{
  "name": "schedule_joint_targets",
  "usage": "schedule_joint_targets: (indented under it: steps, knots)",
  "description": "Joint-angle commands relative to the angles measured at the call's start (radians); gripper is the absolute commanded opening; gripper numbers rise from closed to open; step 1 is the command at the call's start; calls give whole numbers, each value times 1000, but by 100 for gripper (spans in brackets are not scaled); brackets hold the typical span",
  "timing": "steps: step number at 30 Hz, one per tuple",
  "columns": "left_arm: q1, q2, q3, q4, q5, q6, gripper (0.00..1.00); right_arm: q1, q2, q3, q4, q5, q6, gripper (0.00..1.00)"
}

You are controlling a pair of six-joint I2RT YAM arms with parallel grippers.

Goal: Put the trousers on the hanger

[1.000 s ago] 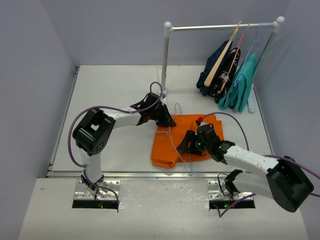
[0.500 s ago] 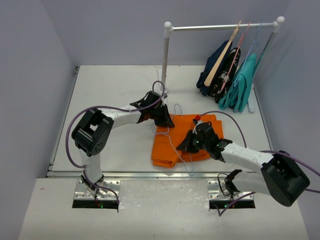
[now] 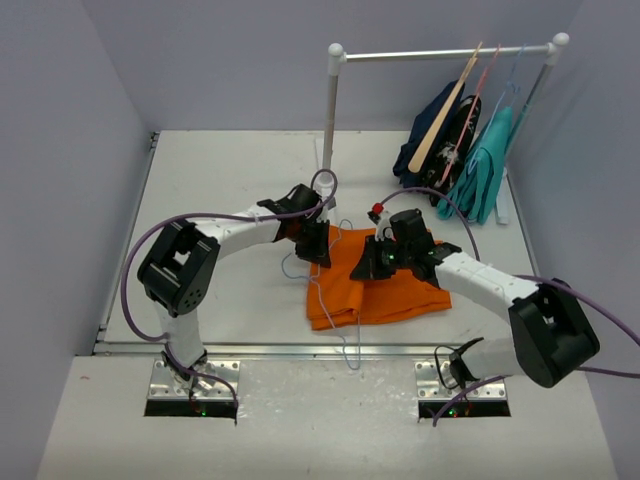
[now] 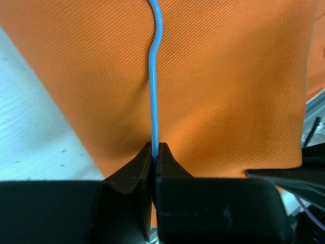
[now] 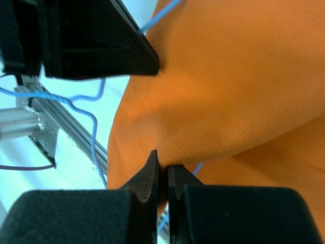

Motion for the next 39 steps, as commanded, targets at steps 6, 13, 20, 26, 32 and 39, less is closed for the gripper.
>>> schedule_joint_targets:
  steps: [6, 13, 20, 26, 32, 39]
  knots:
    - [19, -55, 65, -210, -370, 104, 0, -61, -257, 39, -221, 74, -133, 0]
    - [27, 2, 148, -400, -627, 127, 0, -197, -401, 94, -376, 51, -160, 0]
    - [27, -26, 129, -474, -816, 142, 0, -198, -356, 284, -447, 24, -167, 0]
    - [7, -91, 74, -449, -711, 203, 0, 74, -188, 448, -413, 92, -151, 0]
    - [-77, -120, 14, -393, -600, 244, 0, 176, -24, 446, -255, 117, -76, 0]
    - [-125, -83, -53, -316, -483, 232, 0, 178, 38, 443, -143, 56, -35, 0]
